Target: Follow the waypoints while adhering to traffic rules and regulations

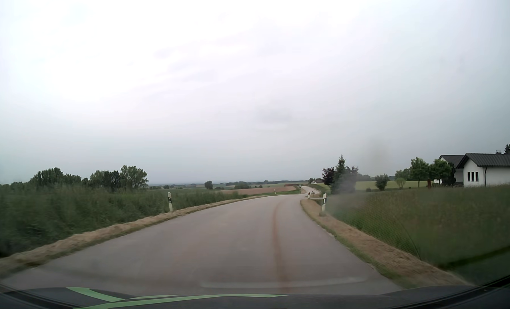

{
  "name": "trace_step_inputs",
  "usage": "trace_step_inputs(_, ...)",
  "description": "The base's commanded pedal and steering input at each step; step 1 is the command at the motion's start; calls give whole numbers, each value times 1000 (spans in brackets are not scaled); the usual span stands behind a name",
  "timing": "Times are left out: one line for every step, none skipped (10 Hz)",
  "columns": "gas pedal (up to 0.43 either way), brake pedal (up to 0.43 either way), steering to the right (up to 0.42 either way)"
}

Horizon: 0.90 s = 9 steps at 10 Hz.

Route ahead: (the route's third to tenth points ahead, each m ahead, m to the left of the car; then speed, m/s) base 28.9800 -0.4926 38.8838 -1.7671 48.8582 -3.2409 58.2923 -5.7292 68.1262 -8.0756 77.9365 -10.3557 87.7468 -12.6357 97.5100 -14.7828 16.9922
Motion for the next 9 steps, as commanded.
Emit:
trace_step_inputs(67,0,24)
trace_step_inputs(67,0,24)
trace_step_inputs(67,0,24)
trace_step_inputs(67,0,23)
trace_step_inputs(67,0,21)
trace_step_inputs(67,0,20)
trace_step_inputs(67,0,19)
trace_step_inputs(67,0,19)
trace_step_inputs(67,0,20)
